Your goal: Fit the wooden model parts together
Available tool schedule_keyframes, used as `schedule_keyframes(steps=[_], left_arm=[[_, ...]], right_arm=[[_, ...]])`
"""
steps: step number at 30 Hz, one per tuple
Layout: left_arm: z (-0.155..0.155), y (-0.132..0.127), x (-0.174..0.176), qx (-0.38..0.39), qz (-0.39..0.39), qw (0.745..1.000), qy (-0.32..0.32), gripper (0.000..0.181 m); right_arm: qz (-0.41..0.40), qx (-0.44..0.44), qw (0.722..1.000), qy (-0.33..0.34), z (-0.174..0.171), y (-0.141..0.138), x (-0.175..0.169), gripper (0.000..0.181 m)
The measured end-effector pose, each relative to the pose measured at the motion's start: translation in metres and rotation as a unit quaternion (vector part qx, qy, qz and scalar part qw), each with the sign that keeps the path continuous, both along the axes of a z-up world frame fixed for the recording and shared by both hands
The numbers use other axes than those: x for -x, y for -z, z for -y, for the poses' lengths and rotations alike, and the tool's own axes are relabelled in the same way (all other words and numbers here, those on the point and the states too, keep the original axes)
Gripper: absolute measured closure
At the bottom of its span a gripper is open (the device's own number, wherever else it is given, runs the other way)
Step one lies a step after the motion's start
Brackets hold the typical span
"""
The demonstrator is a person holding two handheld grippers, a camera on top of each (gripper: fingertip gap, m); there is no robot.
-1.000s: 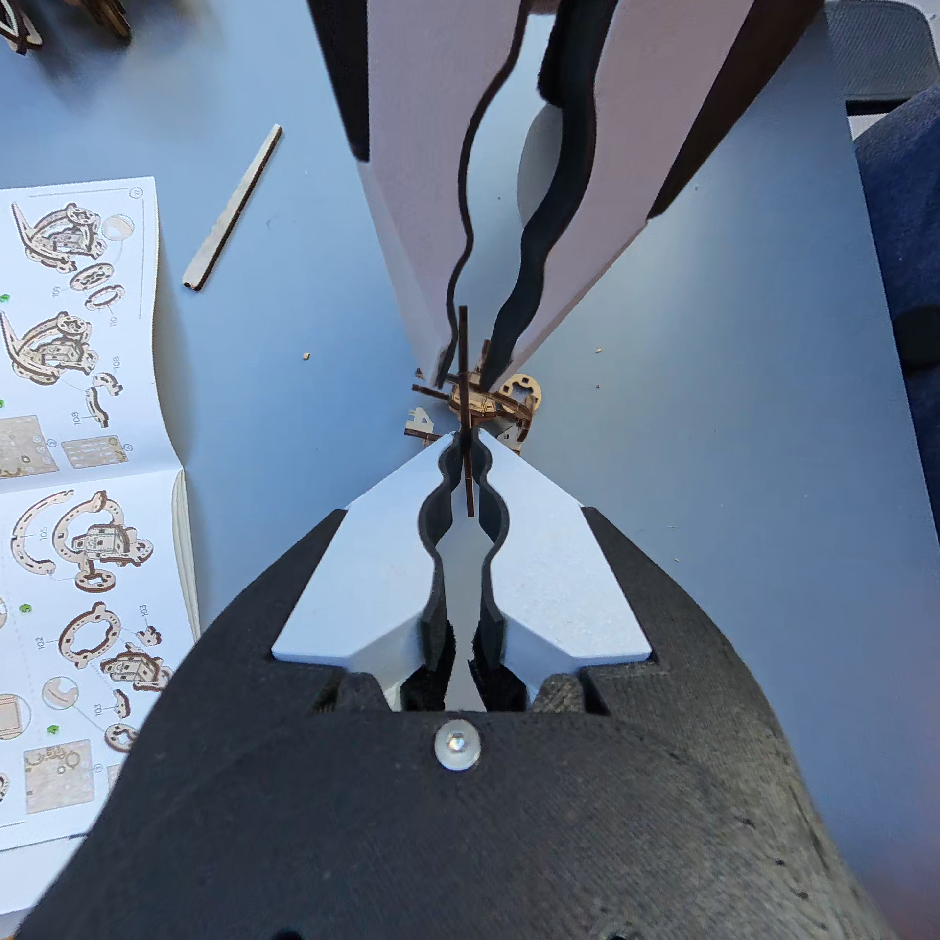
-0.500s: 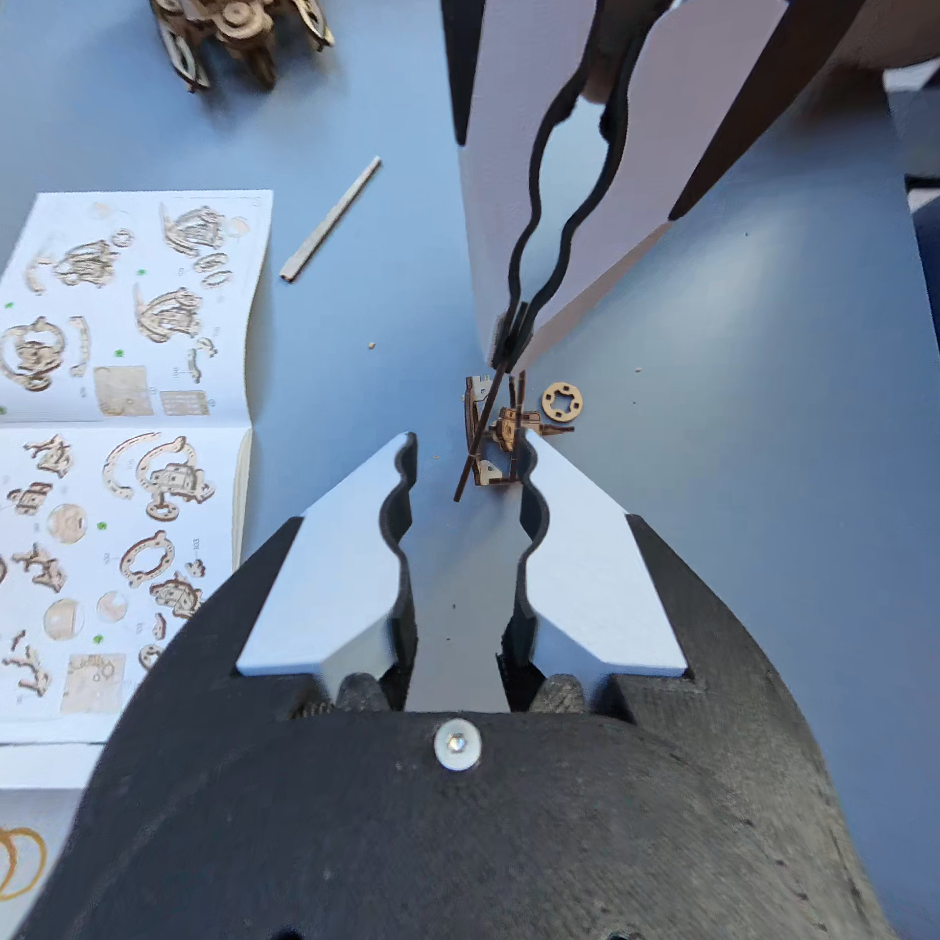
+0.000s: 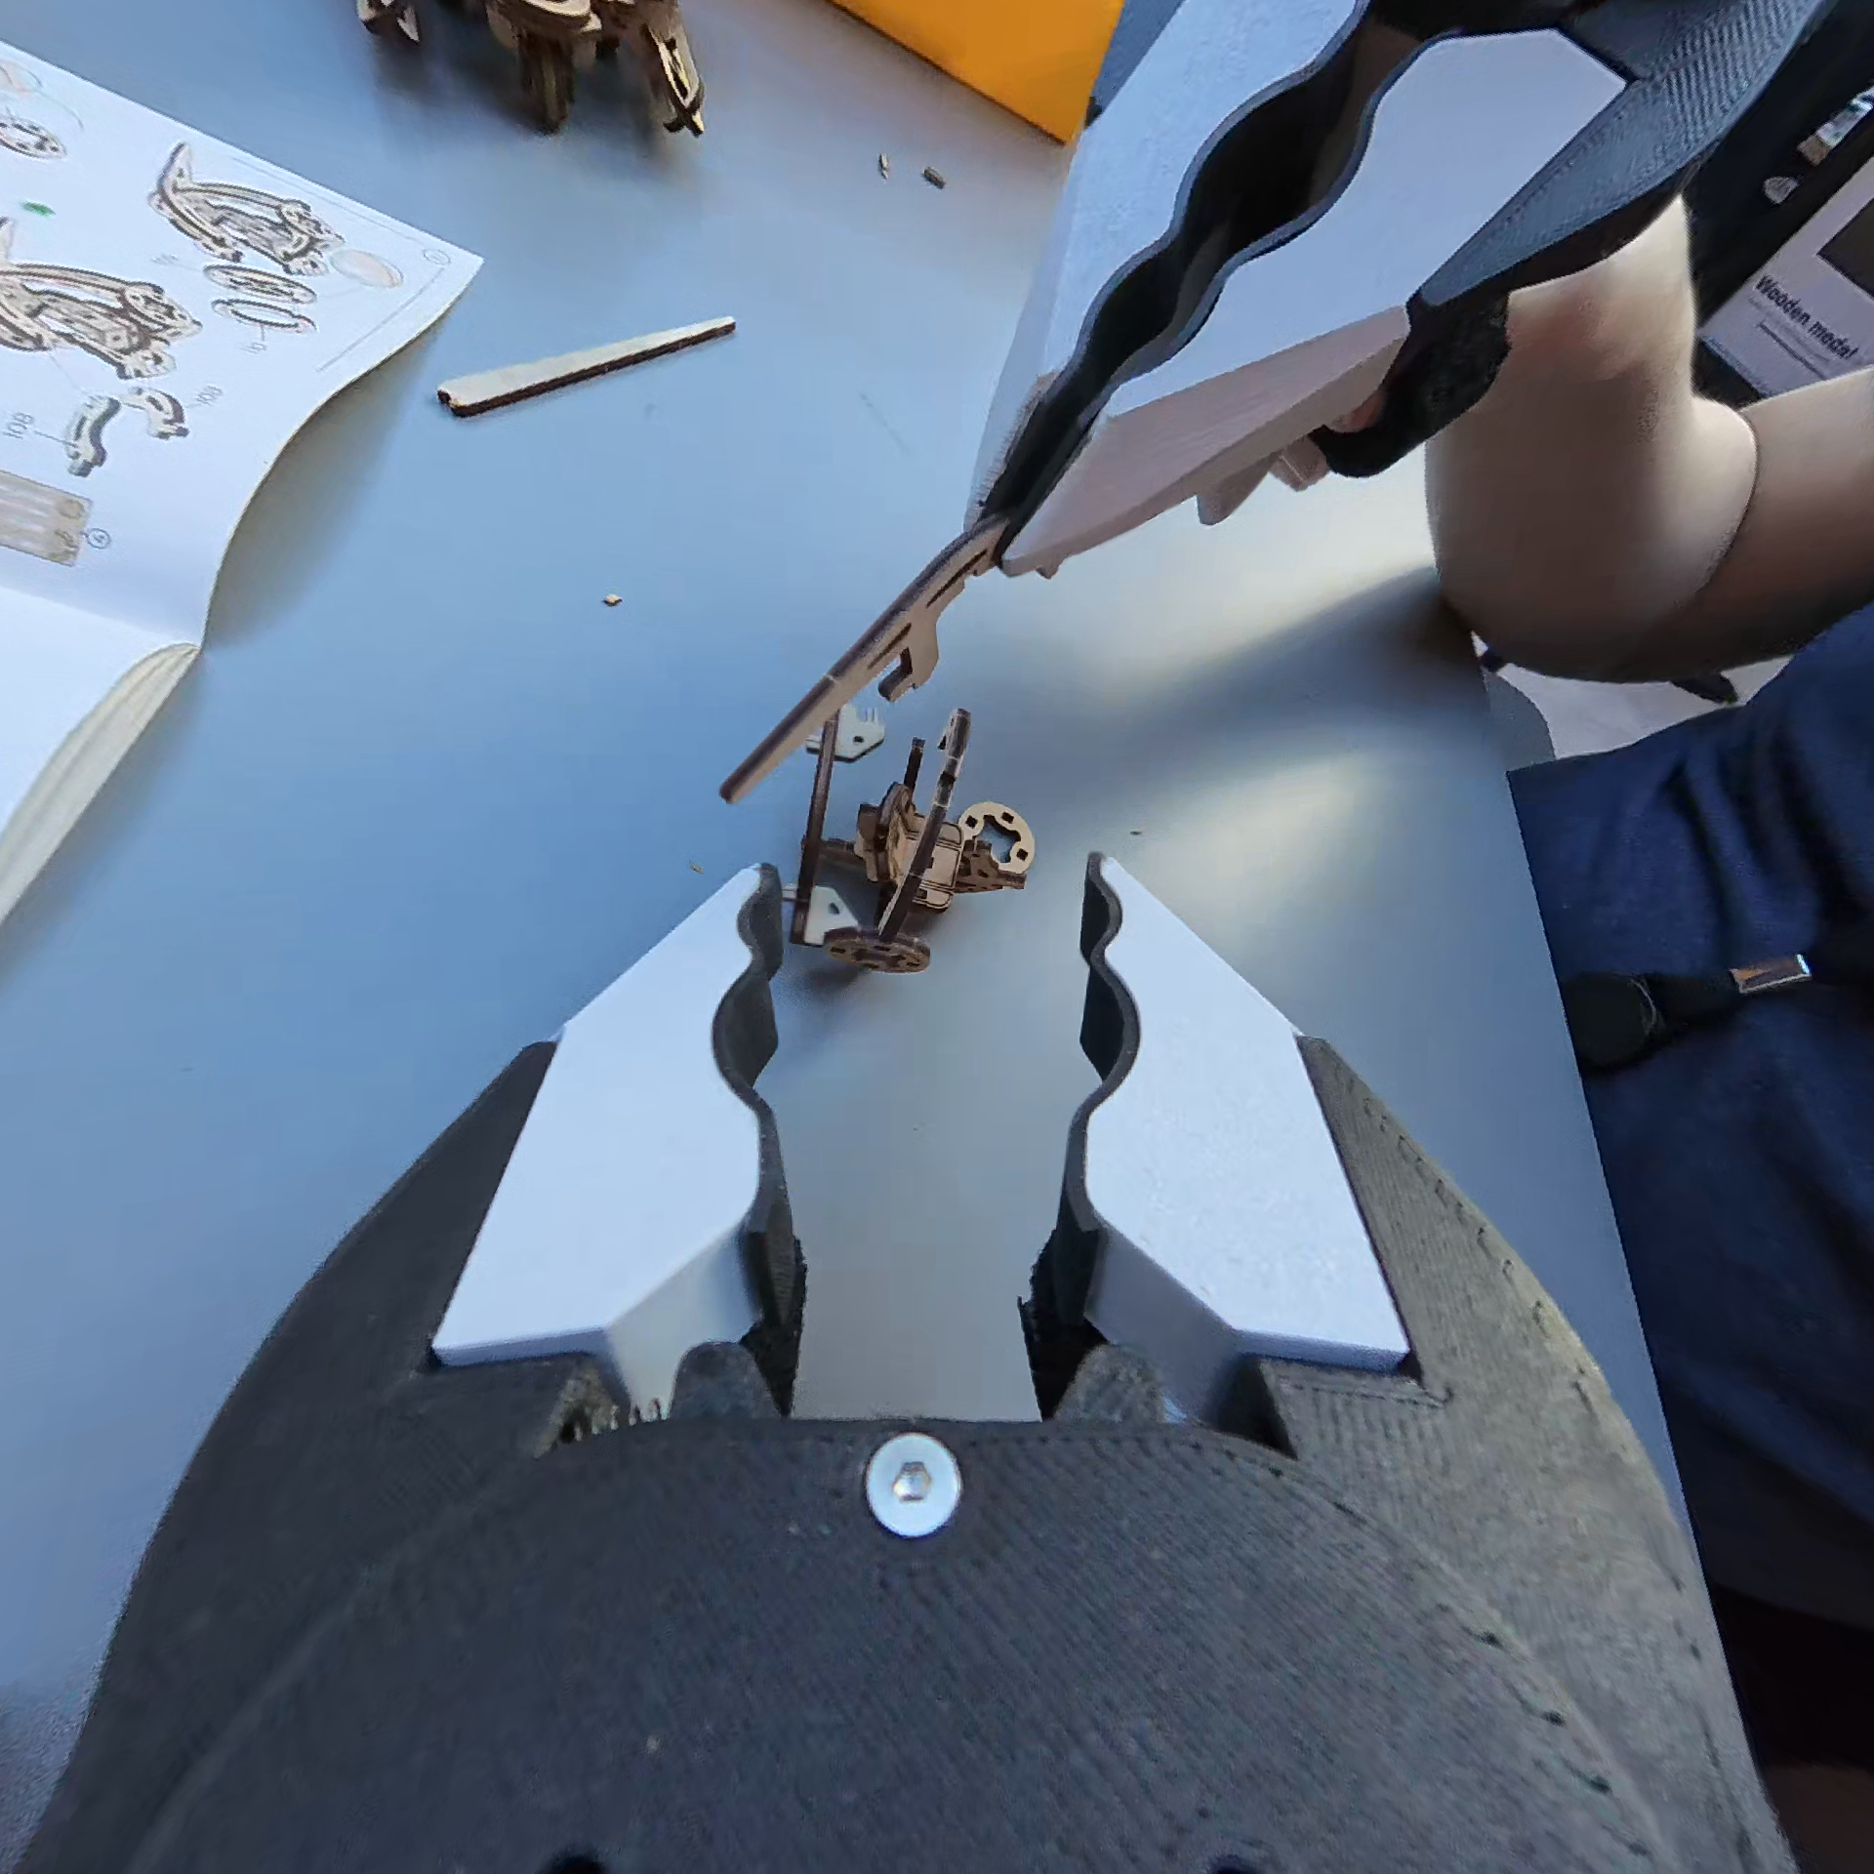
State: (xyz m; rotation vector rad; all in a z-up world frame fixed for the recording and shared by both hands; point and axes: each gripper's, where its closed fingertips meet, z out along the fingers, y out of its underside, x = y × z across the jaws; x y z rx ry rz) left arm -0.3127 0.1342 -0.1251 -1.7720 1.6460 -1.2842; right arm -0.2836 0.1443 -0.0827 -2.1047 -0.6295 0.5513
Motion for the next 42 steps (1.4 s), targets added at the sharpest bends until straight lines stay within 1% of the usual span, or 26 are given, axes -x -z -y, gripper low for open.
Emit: schedule_keyframes(steps=[4, 7, 9, 10, 13, 15, 18, 19, 21, 29, 35, 38, 42], left_arm=[[0.012, -0.004, -0.003, 0.044, 0.008, 0.999, -0.013, 0.131], [0.018, -0.007, 0.000, 0.045, 0.019, 0.998, -0.032, 0.135], [0.014, -0.006, 0.003, 0.019, 0.021, 0.998, -0.054, 0.145], [0.012, -0.007, 0.004, 0.012, 0.026, 0.998, -0.064, 0.146], [0.007, -0.010, 0.006, 0.031, 0.038, 0.995, -0.092, 0.154], [0.002, -0.006, 0.008, 0.030, 0.030, 0.993, -0.110, 0.158], [0.006, -0.003, 0.007, 0.002, 0.031, 0.995, -0.097, 0.163], [0.005, -0.002, 0.006, -0.002, 0.030, 0.995, -0.099, 0.162], [0.001, -0.002, 0.004, -0.001, 0.029, 0.994, -0.109, 0.164], [0.002, -0.005, -0.001, -0.002, 0.032, 0.995, -0.099, 0.169], [0.003, 0.000, -0.001, -0.012, 0.029, 0.995, -0.095, 0.177], [0.001, 0.000, -0.002, -0.009, 0.030, 0.994, -0.100, 0.178], [0.000, -0.001, -0.002, 0.000, 0.033, 0.994, -0.105, 0.178]], right_arm=[[-0.026, 0.005, 0.999, 0.027, 0.004, 0.002, 0.002, 0.181], [-0.044, 0.011, 0.998, 0.031, 0.007, 0.004, 0.004, 0.181], [-0.044, 0.005, 0.998, 0.033, 0.009, 0.003, 0.004, 0.181], [-0.044, 0.001, 0.998, 0.034, 0.010, 0.003, 0.004, 0.181], [-0.054, 0.006, 0.998, 0.036, 0.011, 0.004, 0.005, 0.181], [-0.062, 0.017, 0.997, 0.033, 0.013, 0.008, 0.008, 0.181], [-0.074, 0.022, 0.996, 0.039, 0.014, 0.009, 0.013, 0.181], [-0.070, 0.023, 0.996, 0.042, 0.014, 0.011, 0.013, 0.181], [-0.059, 0.025, 0.997, 0.045, 0.014, 0.015, 0.013, 0.181], [-0.043, 0.019, 0.997, 0.055, 0.016, 0.016, 0.012, 0.181], [-0.060, 0.026, 0.997, 0.051, 0.016, 0.017, 0.015, 0.181], [-0.048, 0.032, 0.997, 0.048, 0.017, 0.020, 0.014, 0.181], [-0.042, 0.025, 0.998, 0.048, 0.015, 0.019, 0.013, 0.181]])
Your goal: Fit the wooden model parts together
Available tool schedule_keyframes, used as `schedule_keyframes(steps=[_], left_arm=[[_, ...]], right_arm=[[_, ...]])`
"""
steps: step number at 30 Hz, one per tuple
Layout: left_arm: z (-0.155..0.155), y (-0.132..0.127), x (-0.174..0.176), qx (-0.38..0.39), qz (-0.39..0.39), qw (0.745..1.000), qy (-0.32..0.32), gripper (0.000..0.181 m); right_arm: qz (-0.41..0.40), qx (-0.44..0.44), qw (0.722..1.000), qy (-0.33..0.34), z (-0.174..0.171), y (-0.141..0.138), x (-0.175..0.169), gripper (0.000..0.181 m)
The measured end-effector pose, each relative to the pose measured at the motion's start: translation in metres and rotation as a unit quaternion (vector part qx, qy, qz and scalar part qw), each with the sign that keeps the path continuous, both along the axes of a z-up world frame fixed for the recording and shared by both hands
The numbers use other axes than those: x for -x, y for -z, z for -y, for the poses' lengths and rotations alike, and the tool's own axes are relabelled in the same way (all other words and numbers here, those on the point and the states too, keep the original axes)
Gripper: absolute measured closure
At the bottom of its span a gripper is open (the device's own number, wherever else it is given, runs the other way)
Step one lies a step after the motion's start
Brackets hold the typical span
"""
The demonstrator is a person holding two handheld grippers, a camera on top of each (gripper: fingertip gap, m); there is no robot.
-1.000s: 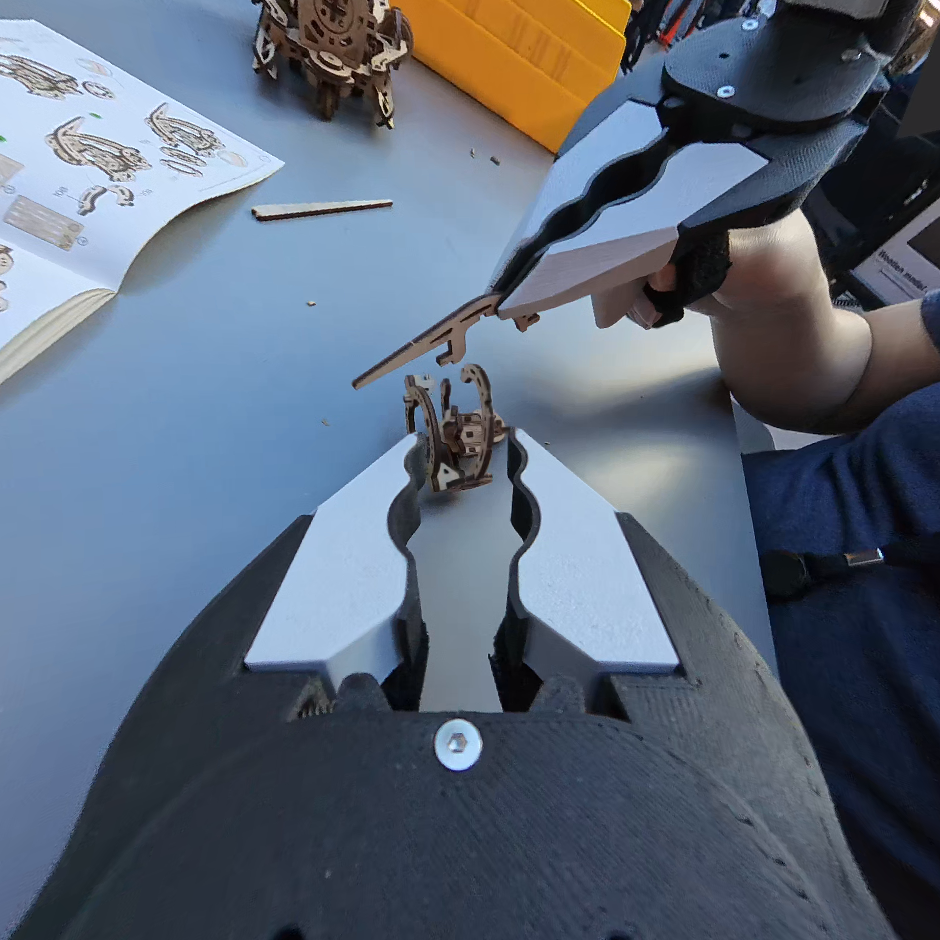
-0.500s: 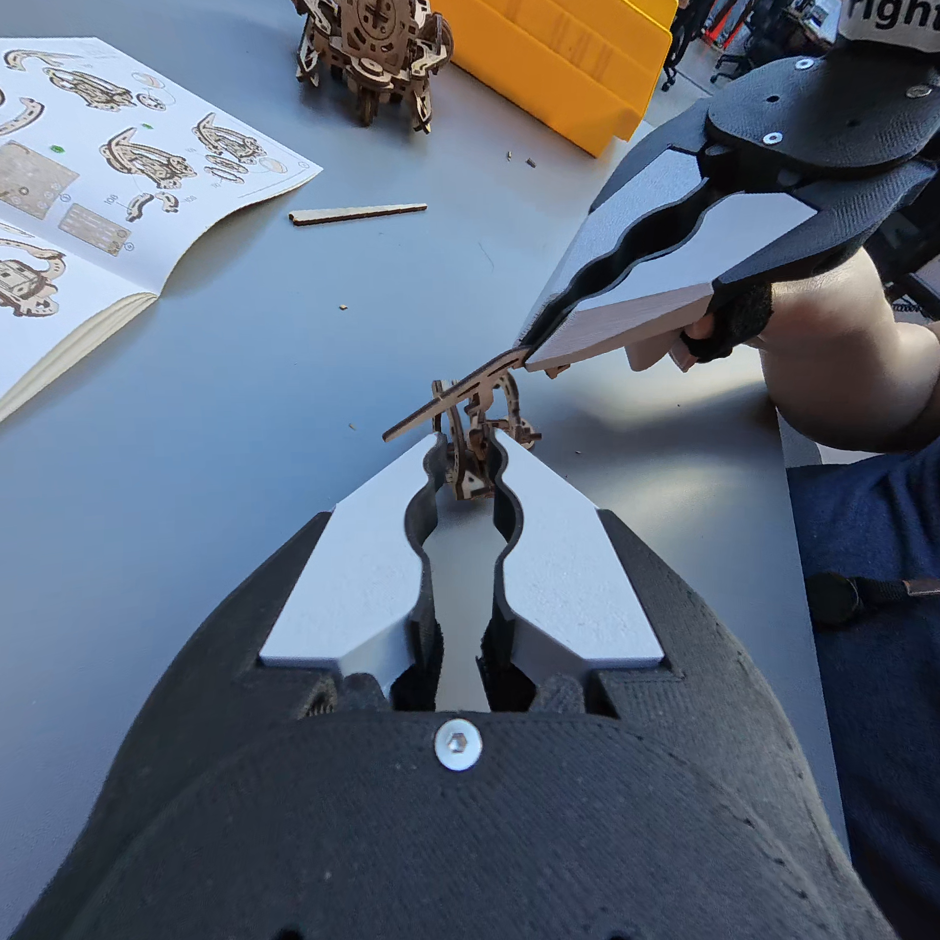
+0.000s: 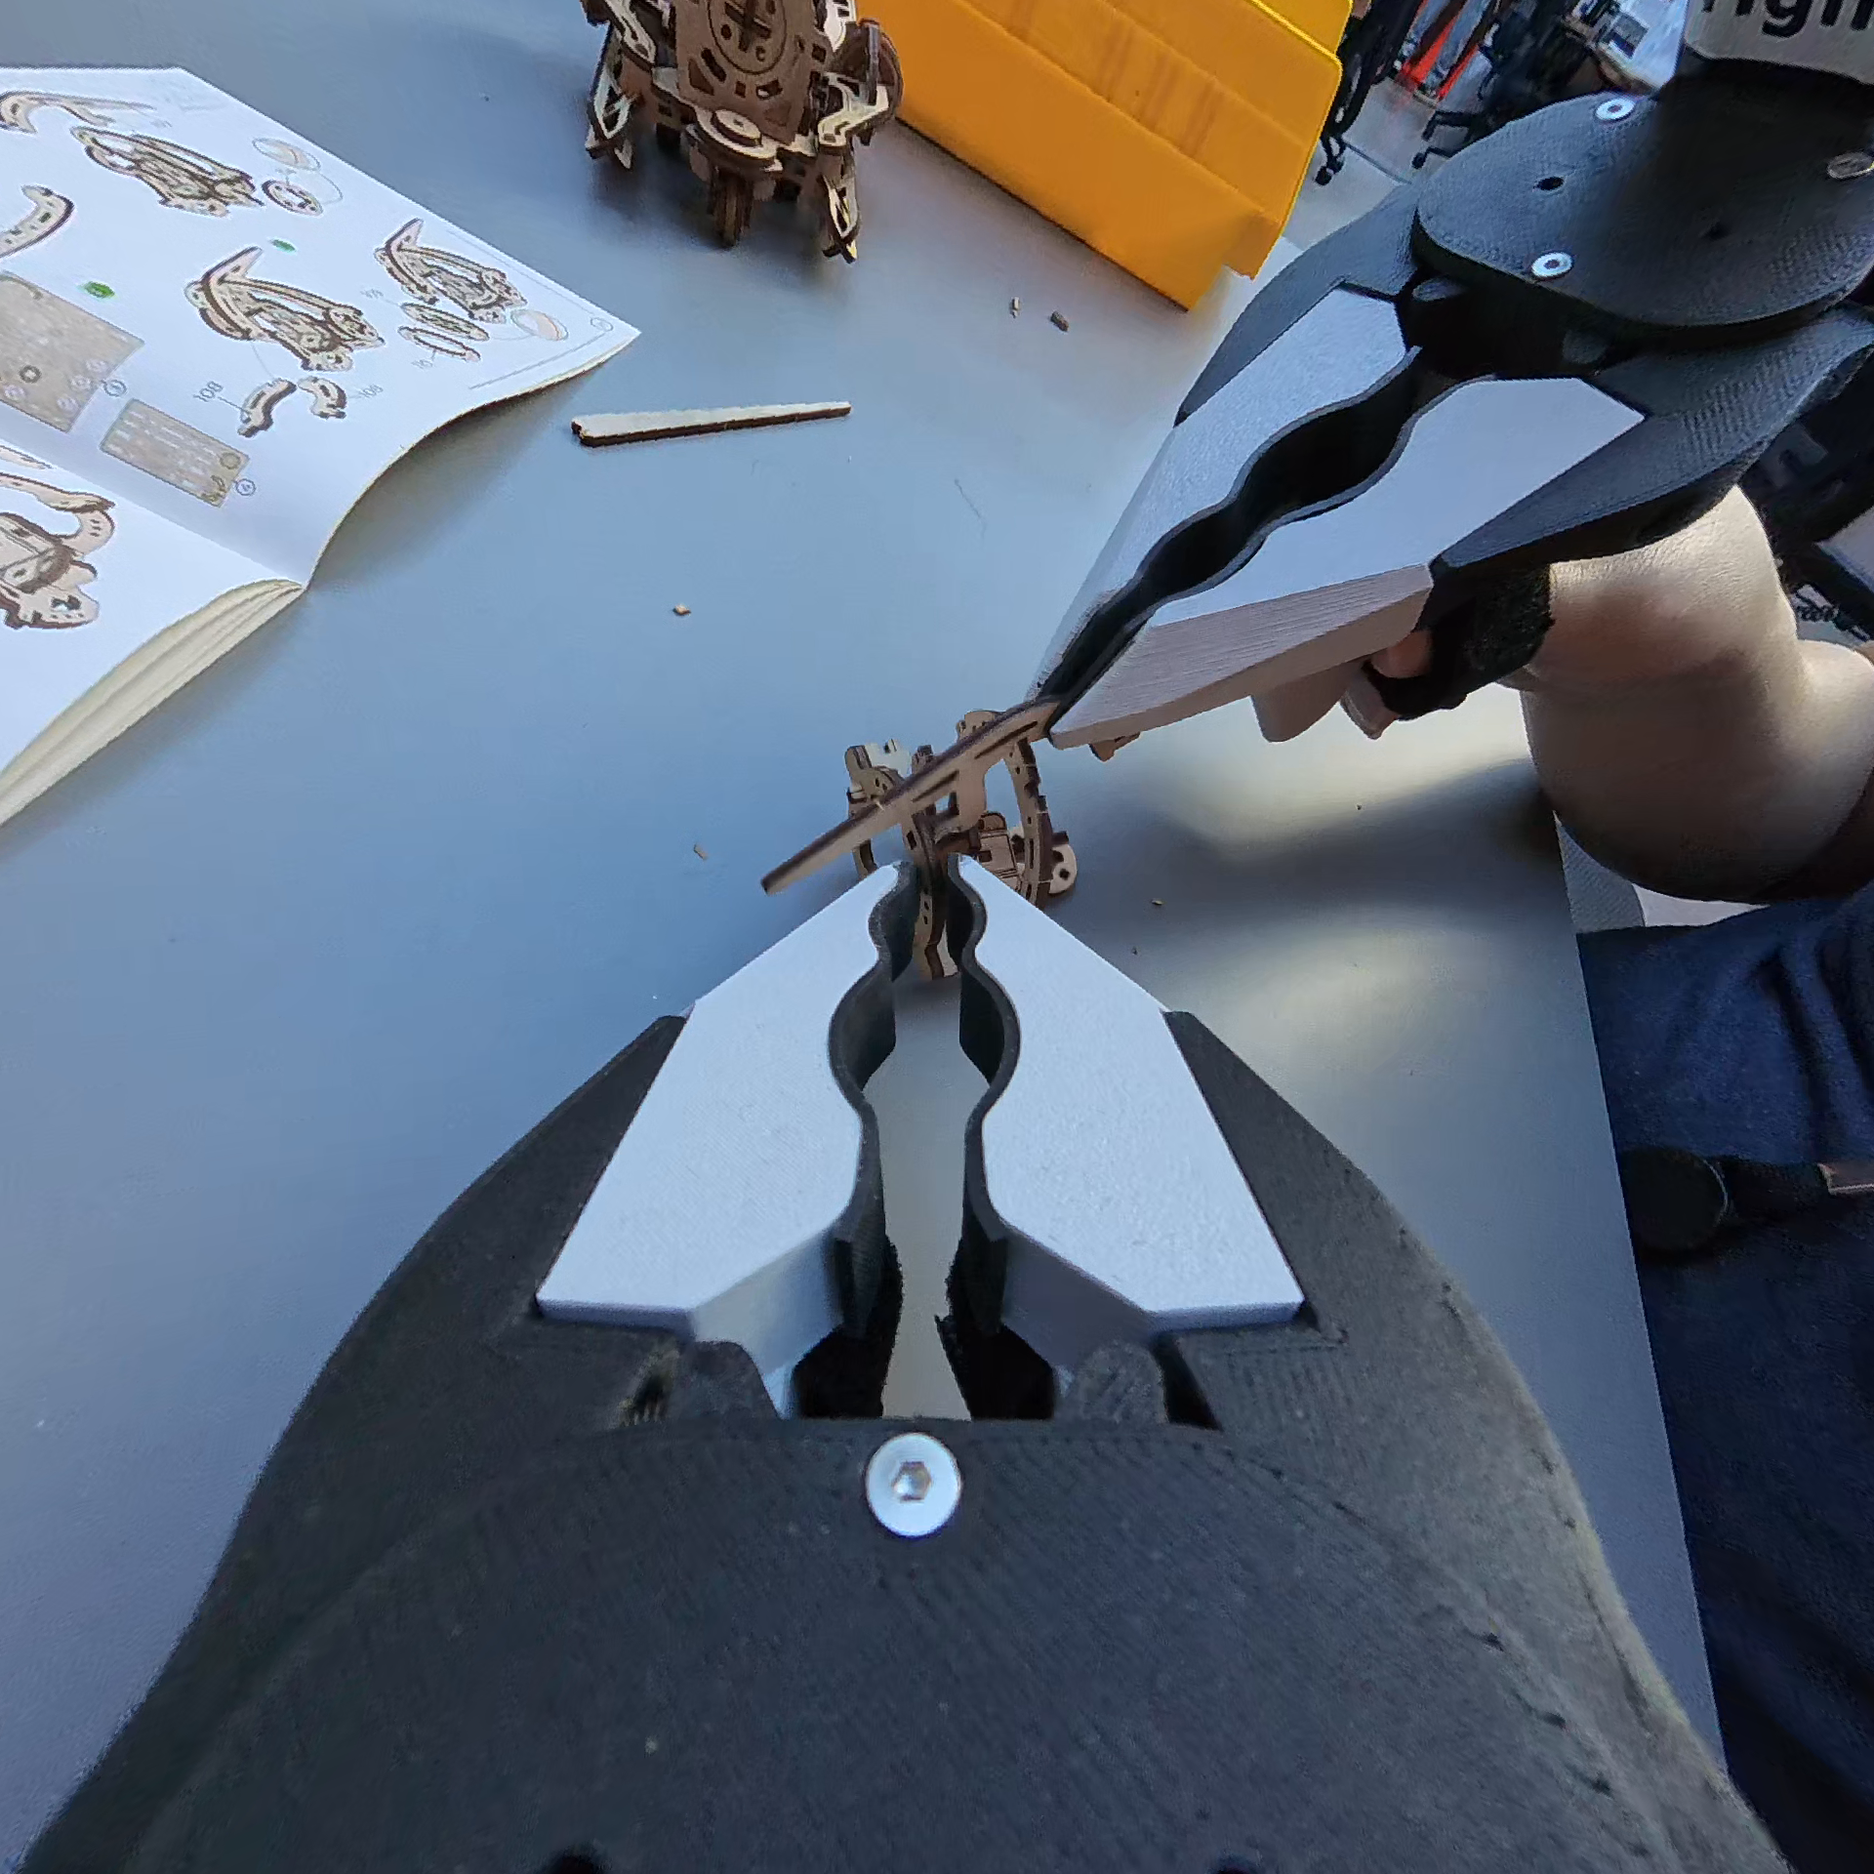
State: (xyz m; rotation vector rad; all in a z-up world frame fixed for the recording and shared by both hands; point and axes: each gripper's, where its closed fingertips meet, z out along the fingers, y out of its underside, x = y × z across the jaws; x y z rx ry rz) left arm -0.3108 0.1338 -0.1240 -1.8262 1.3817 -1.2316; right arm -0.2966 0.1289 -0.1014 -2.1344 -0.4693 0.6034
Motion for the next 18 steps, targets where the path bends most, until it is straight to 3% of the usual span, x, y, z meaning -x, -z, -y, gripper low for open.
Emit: schedule_keyframes(steps=[18], left_arm=[[-0.0009, -0.0033, -0.0013, 0.031, 0.015, 0.999, -0.018, 0.179]], right_arm=[[0.020, -0.038, 0.999, -0.010, -0.0022, -0.0030, 0.0009, 0.181]])
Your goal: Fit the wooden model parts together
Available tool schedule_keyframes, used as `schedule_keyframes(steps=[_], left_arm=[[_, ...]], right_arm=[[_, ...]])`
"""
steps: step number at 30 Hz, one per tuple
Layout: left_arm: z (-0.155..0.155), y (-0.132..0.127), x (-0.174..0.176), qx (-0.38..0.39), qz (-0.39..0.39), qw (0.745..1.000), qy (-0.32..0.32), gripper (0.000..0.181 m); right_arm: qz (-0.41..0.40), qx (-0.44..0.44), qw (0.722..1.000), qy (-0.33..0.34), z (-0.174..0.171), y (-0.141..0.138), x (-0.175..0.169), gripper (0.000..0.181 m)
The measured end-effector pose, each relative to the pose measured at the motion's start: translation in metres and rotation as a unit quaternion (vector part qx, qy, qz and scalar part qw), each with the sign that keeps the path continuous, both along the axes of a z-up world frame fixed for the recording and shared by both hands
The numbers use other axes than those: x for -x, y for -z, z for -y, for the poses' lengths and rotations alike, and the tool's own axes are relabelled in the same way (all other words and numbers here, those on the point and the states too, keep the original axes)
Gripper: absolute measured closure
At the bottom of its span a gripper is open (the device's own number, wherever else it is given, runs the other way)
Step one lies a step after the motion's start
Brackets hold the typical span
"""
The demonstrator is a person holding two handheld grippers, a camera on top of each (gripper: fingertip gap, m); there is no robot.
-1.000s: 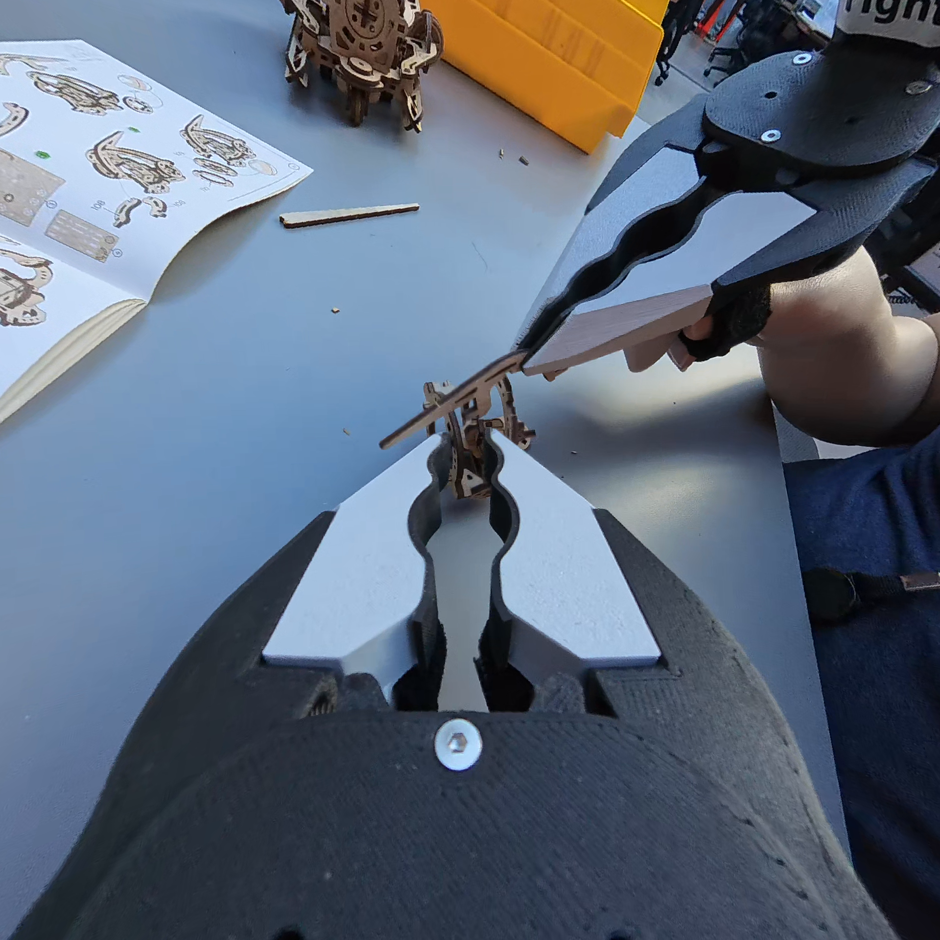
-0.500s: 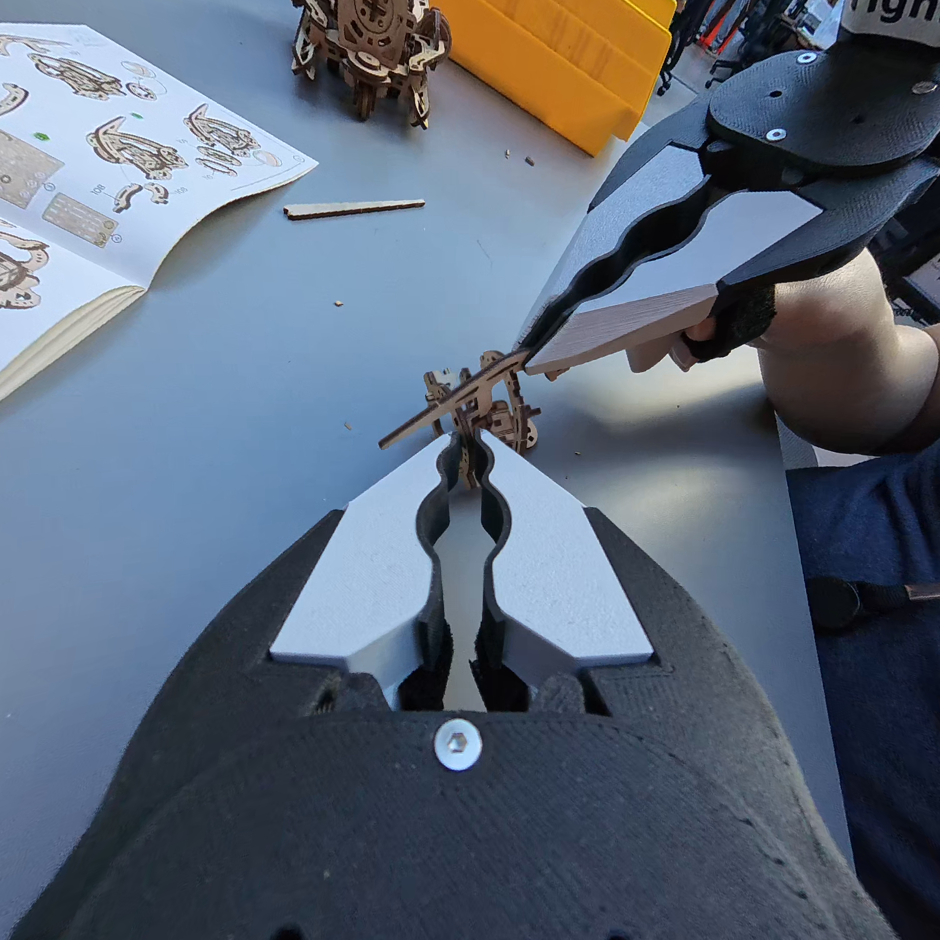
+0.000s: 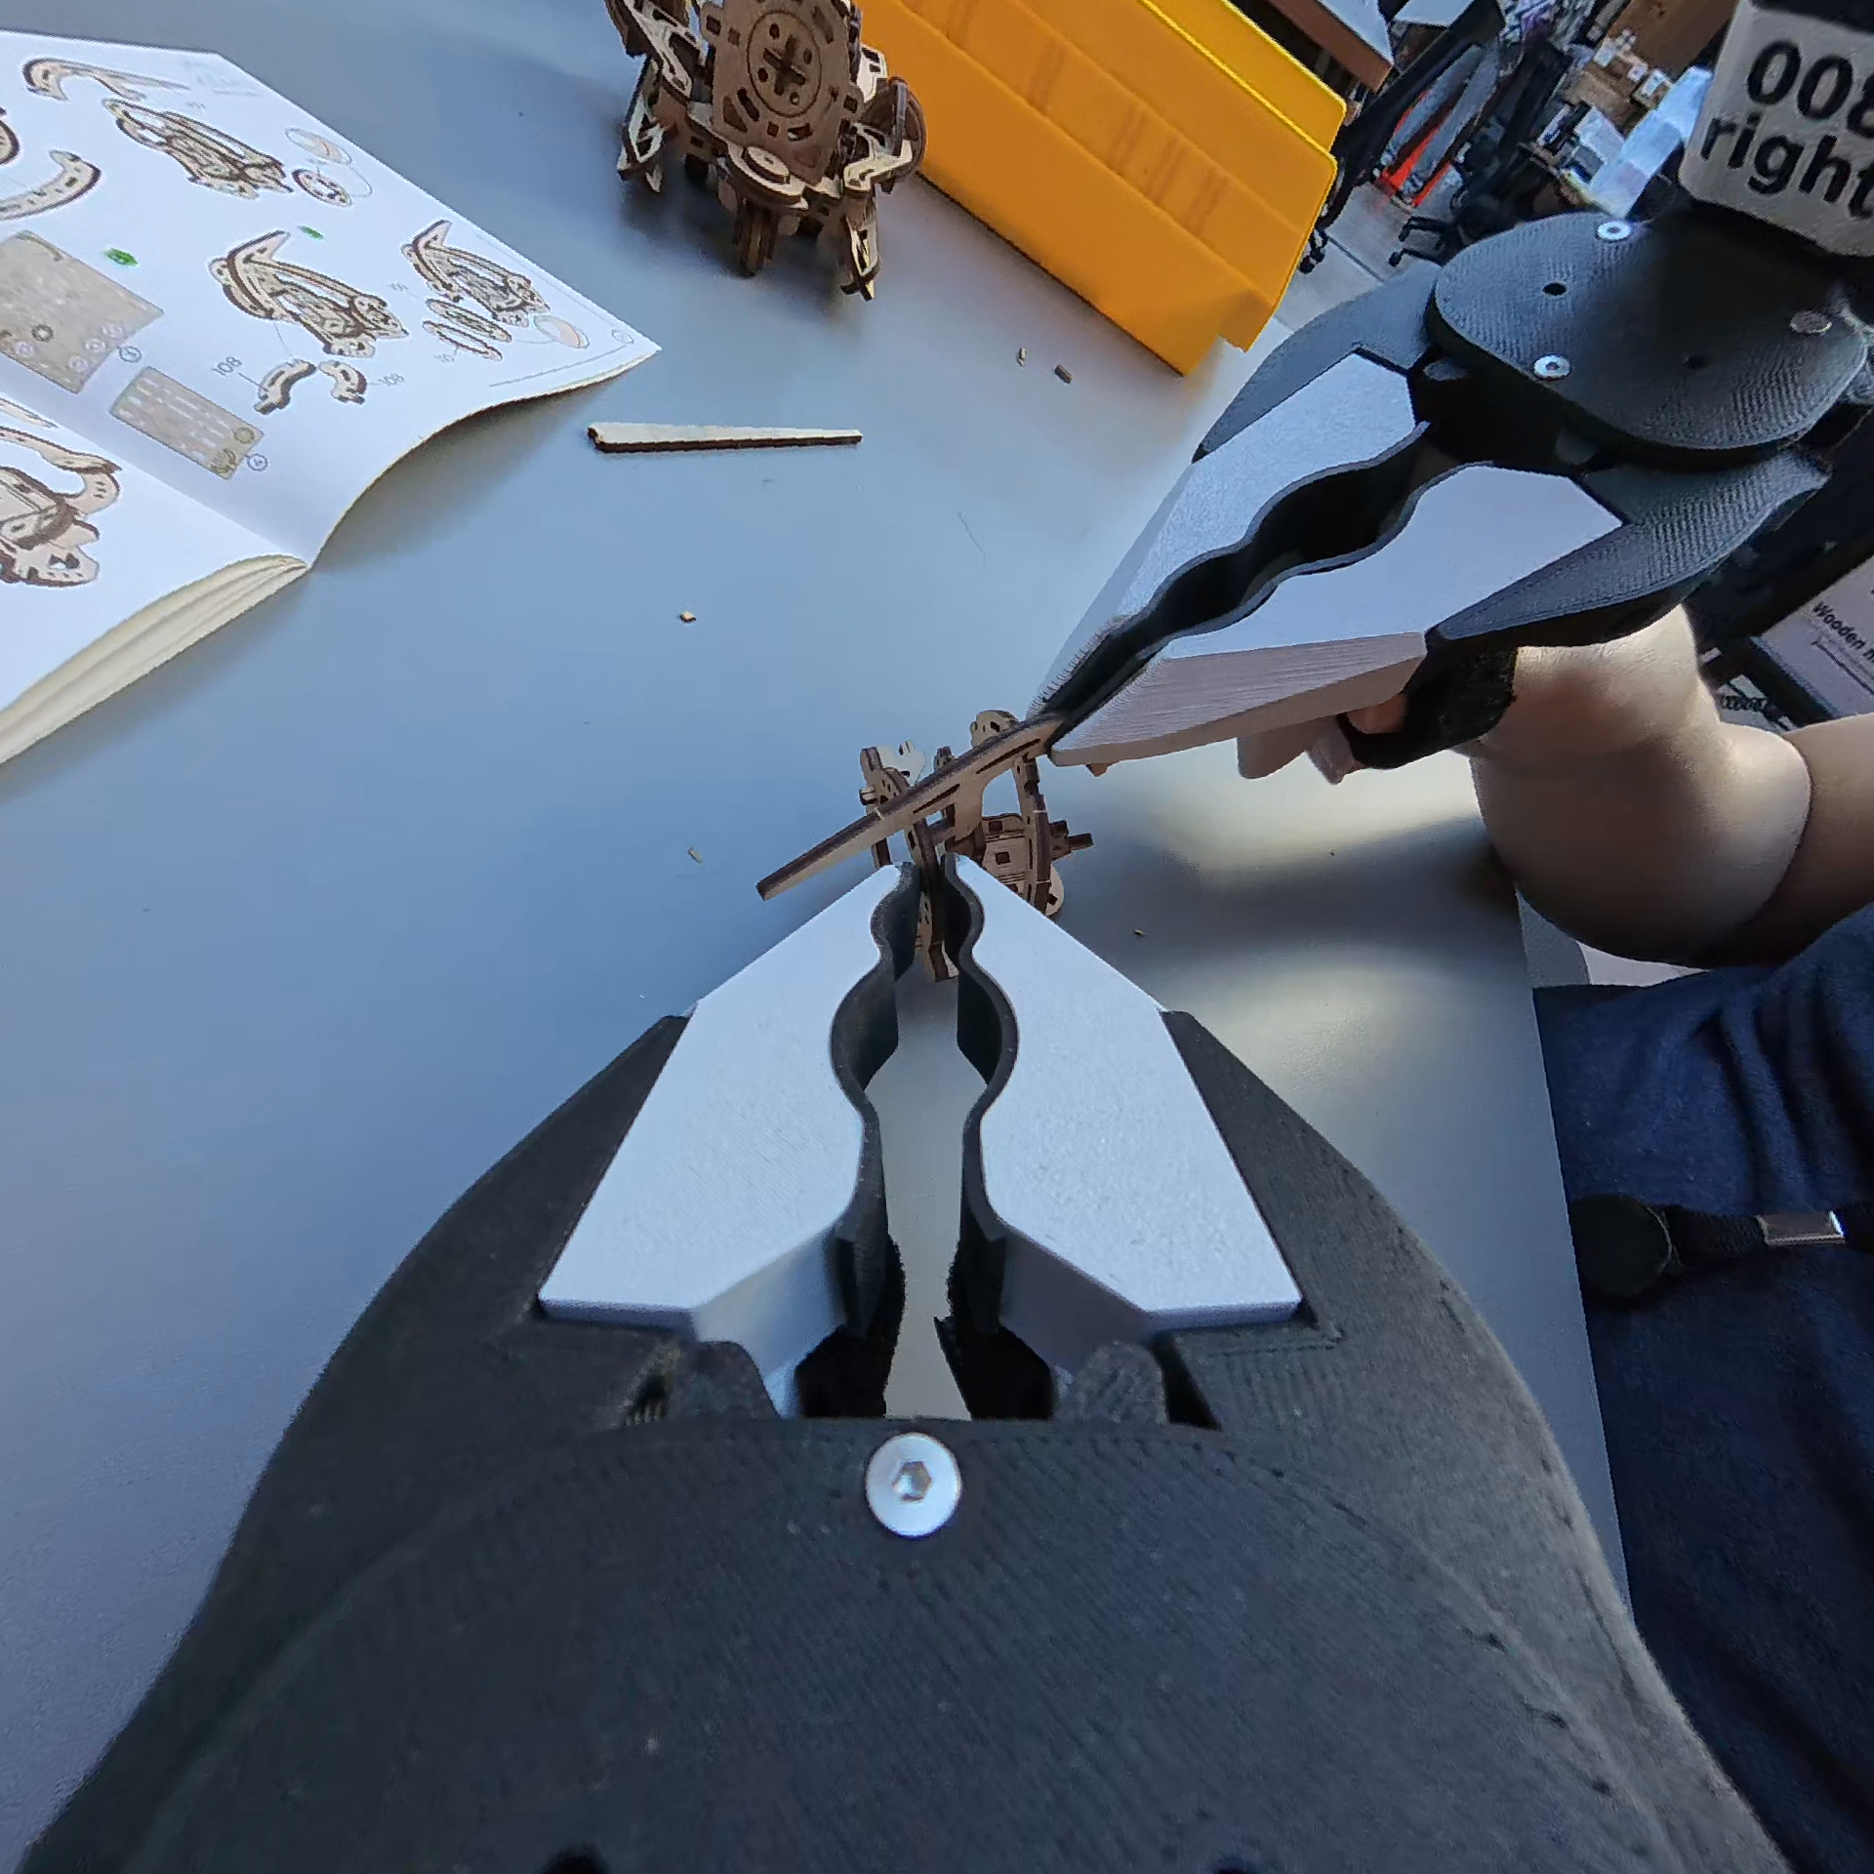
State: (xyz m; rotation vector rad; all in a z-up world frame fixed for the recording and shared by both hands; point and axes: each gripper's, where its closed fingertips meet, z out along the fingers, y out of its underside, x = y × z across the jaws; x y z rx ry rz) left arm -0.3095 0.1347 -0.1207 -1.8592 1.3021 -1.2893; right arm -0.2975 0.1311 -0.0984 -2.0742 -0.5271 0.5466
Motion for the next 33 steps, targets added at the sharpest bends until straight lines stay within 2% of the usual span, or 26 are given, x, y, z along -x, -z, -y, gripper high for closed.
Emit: schedule_keyframes(steps=[5, 17, 22, 26, 33], left_arm=[[0.0015, 0.0012, -0.0004, -0.006, -0.003, 1.000, 0.000, 0.177], [0.0026, -0.0029, 0.0003, -0.008, 0.002, 1.000, 0.001, 0.165], [0.0009, 0.0002, 0.0014, -0.033, -0.010, 0.999, -0.001, 0.173], [0.0012, 0.0002, 0.0019, -0.025, -0.007, 1.000, -0.002, 0.173], [0.0026, 0.0024, 0.0063, -0.026, -0.016, 1.000, -0.003, 0.171]], right_arm=[[0.024, -0.025, 0.999, 0.005, 0.0006, 0.0036, 0.0008, 0.181], [0.006, -0.021, 1.000, -0.013, -0.0007, 0.0039, 0.0031, 0.180], [0.012, -0.025, 0.999, -0.025, -0.0009, 0.0035, 0.0039, 0.181], [0.033, -0.044, 0.998, -0.042, 0.0000, 0.0033, 0.0055, 0.180], [0.015, -0.035, 0.997, -0.065, 0.0016, 0.0043, 0.0093, 0.180]])
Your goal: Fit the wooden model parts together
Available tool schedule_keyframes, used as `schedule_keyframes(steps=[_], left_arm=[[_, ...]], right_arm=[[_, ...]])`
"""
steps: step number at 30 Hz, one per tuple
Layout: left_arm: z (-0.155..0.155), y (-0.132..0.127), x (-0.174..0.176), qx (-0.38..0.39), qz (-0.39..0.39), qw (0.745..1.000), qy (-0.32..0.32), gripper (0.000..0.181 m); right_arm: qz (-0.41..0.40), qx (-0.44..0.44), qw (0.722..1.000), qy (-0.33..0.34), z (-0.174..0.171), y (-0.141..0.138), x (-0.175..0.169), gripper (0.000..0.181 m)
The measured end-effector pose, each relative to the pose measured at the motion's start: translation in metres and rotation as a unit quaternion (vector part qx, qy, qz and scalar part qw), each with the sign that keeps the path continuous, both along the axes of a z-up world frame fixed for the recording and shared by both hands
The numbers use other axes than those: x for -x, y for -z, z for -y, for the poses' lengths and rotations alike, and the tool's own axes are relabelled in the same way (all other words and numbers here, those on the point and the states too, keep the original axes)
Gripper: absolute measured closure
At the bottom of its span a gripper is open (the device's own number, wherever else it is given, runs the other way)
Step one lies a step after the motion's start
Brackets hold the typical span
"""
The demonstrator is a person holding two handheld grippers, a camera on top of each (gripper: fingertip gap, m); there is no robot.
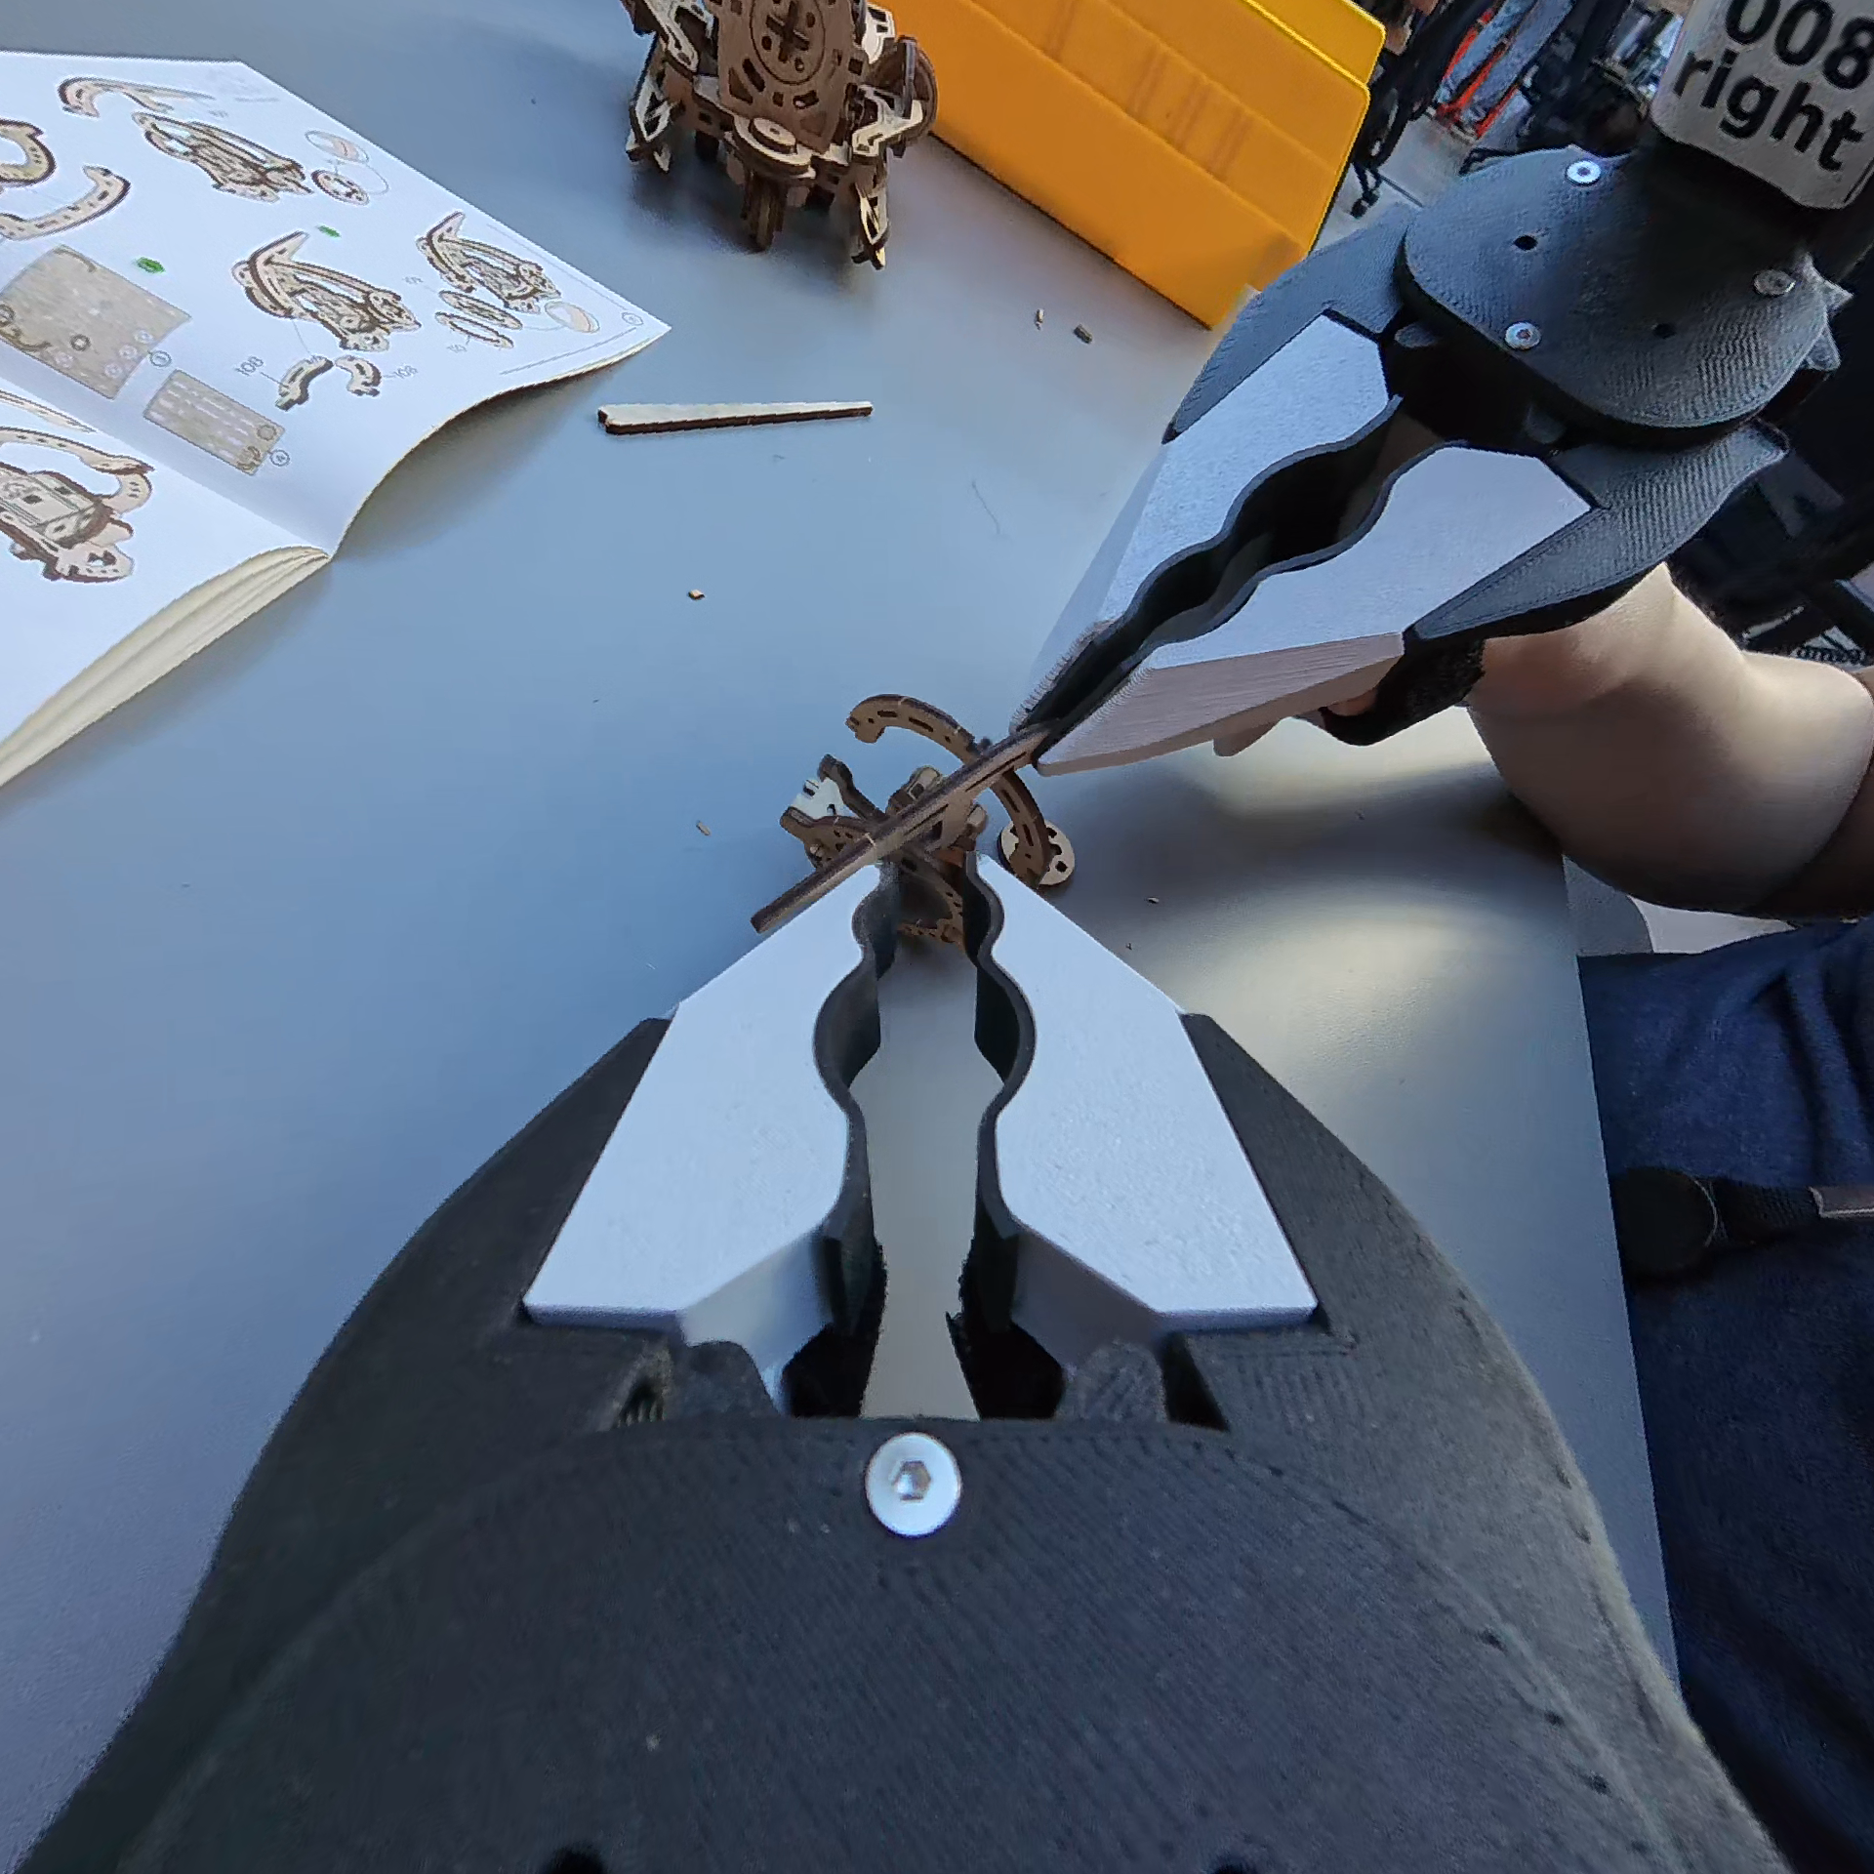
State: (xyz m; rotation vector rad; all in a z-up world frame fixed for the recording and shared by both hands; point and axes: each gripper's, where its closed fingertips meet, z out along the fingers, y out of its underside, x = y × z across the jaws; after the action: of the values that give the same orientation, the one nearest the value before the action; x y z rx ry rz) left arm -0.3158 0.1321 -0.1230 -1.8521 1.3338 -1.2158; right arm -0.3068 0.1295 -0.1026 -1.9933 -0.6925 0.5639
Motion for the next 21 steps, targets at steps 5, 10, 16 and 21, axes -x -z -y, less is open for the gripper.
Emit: schedule_keyframes(steps=[5, 10, 16, 21], left_arm=[[0.0048, 0.0026, -0.0007, -0.001, -0.008, 1.000, 0.002, 0.163], [0.0027, 0.0031, -0.0038, -0.030, -0.011, 0.999, -0.008, 0.162], [0.0008, 0.0041, -0.0054, -0.057, -0.017, 0.998, -0.019, 0.164], [0.0005, 0.0042, -0.0057, -0.053, -0.015, 0.998, -0.016, 0.164]], right_arm=[[-0.011, 0.007, 1.000, -0.006, 0.0005, 0.0005, 0.0017, 0.181], [-0.011, 0.013, 1.000, -0.008, -0.0004, 0.0005, -0.0009, 0.180], [-0.019, 0.016, 1.000, -0.018, -0.0013, -0.0008, -0.0016, 0.180], [-0.020, 0.015, 0.999, -0.020, -0.0026, -0.0003, -0.0012, 0.180]])
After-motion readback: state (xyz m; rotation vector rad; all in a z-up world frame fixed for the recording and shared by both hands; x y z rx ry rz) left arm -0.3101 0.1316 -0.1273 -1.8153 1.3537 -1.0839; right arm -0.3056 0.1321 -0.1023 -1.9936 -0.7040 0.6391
